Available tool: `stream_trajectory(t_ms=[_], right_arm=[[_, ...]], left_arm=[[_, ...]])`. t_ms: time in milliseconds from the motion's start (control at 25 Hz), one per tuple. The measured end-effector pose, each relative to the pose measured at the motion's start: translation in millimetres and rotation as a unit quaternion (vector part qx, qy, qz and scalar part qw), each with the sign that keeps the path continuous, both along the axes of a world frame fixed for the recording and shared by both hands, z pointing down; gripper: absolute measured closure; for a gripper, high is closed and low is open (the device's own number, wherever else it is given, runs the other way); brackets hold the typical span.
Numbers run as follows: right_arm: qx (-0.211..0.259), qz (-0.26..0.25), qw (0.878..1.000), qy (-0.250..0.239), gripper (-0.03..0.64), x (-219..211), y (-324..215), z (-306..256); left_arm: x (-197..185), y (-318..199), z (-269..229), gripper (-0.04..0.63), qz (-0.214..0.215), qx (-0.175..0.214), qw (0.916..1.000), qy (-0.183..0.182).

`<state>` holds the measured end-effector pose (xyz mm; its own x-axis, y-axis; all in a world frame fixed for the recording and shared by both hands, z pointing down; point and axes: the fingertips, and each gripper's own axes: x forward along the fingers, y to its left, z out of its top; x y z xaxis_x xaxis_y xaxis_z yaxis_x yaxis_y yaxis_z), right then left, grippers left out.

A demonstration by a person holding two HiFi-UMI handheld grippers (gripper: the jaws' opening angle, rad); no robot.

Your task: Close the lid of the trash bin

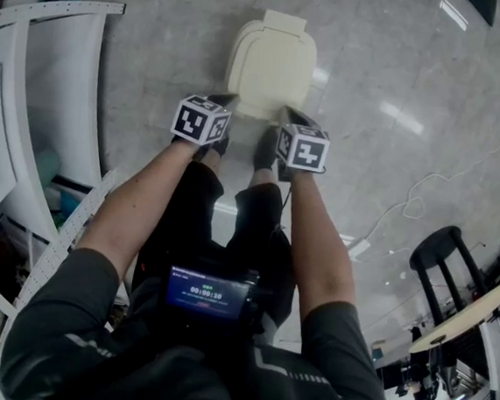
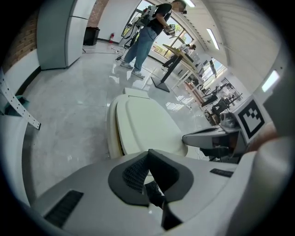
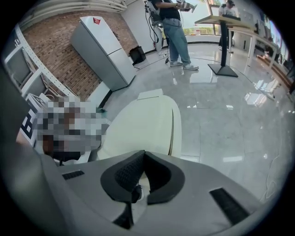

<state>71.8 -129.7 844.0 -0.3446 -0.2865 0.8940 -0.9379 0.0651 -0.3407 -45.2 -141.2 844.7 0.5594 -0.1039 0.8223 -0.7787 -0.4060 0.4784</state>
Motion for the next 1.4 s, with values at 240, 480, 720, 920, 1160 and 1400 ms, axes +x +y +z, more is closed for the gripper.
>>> stream_trajectory(t_ms=[240,480,720,920,1160,1400], right_arm=[[-0.02,0.018,1.0,-0.002,0.606,-1.1,6.4,22.8],[-0.024,0.014,1.0,0.003,0.606,-1.6,7.4,33.9],[-0.022,-0.003,1.0,0.01,0.604,-2.3,8.9,37.7],[-0.02,-0.001,1.0,0.013,0.604,-2.7,10.0,38.7],[-0.036,0.024,0.999,-0.019,0.604,-2.3,9.1,40.9],[-0.031,0.005,0.999,-0.007,0.606,5.7,2.3,26.5]], left_arm=[[6.3,2.2,18.9,0.601,0.034,0.01,0.9991,-0.022],[8.4,4.0,34.1,0.601,0.065,0.016,0.9968,-0.044],[3.6,10.5,41.0,0.601,0.072,0.012,0.9954,-0.061],[11.1,4.5,39.0,0.601,0.071,0.018,0.9958,-0.055],[8.0,7.3,43.2,0.601,0.084,0.009,0.9948,-0.057],[12.0,-12.0,12.8,0.601,0.057,0.02,0.9975,-0.038]])
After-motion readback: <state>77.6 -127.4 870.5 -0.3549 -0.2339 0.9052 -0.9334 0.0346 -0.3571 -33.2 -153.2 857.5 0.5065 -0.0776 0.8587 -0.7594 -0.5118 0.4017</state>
